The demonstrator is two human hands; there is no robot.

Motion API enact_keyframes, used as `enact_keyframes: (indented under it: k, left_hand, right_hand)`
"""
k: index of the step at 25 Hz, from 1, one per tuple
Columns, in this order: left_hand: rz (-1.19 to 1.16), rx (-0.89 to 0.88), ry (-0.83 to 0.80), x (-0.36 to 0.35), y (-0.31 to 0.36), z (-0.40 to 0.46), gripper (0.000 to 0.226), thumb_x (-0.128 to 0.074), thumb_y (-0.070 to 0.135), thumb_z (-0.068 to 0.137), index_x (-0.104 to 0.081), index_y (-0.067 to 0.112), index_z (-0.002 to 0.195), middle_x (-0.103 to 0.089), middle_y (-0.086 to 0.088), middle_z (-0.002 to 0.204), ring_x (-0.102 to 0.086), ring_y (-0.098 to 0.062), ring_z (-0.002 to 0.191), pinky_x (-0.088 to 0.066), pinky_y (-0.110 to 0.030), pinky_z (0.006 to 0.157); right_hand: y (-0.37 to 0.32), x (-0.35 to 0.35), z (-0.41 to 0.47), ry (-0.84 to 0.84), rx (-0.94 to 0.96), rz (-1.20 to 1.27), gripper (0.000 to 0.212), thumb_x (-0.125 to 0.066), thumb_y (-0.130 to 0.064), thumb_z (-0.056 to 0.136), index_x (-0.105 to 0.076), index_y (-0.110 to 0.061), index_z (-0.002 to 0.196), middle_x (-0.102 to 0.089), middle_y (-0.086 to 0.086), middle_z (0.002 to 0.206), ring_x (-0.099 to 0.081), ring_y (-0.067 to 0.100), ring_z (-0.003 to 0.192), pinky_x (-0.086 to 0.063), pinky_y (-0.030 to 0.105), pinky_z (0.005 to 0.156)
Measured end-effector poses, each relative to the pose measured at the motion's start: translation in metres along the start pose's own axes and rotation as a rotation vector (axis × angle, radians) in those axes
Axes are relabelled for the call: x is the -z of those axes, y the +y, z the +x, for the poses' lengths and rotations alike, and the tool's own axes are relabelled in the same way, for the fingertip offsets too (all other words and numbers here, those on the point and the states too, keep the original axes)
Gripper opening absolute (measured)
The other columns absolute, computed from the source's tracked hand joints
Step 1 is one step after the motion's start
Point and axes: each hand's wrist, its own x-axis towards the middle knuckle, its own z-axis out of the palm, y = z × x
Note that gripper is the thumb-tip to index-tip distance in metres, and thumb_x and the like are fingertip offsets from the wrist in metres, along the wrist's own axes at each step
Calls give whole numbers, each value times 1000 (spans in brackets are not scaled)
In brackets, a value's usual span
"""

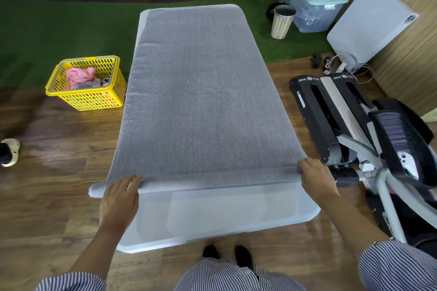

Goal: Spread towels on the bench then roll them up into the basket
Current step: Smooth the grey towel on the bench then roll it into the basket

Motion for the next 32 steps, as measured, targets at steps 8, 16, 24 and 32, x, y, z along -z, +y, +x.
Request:
enact_keyframes:
  k: [8, 16, 24, 32]
  left_hand:
    - [-113, 70, -70, -10, 8, 12, 39, -77, 2, 66, -70, 3, 105, -71, -12, 102, -65, -36, 97, -42, -59, 98]
    - [-52, -19, -109, 4, 8, 1, 40, -35, 34, 79, -70, 15, 72, -67, 1, 66, -65, -28, 62, -52, -39, 63]
    - [-75, 24, 60, -1, 11, 5, 26, -52, 13, 73, -68, 7, 92, -69, -8, 92, -65, -32, 84, -52, -48, 75]
    - [-60, 86, -84, -1, 15, 5, 33, -76, -1, 62, -69, 7, 93, -69, -7, 84, -65, -34, 74, -53, -47, 69]
  right_hand:
    - [2, -2, 0, -89, 22, 112, 45, -55, 11, 72, -64, -3, 113, -64, 12, 111, -56, 33, 105, -46, 42, 97]
    - [5, 11, -3, -207, 29, -38, 17, -48, -14, 76, -43, -24, 63, -49, -1, 69, -53, 26, 77, -43, 41, 87]
    - [6, 5, 9, -58, 45, 113, 21, -56, -1, 83, -68, -7, 99, -66, 8, 96, -60, 32, 92, -49, 40, 80]
    - [-1, 8, 4, -157, 40, 120, 39, -48, 6, 80, -60, -6, 115, -58, 7, 114, -50, 26, 112, -42, 32, 97]
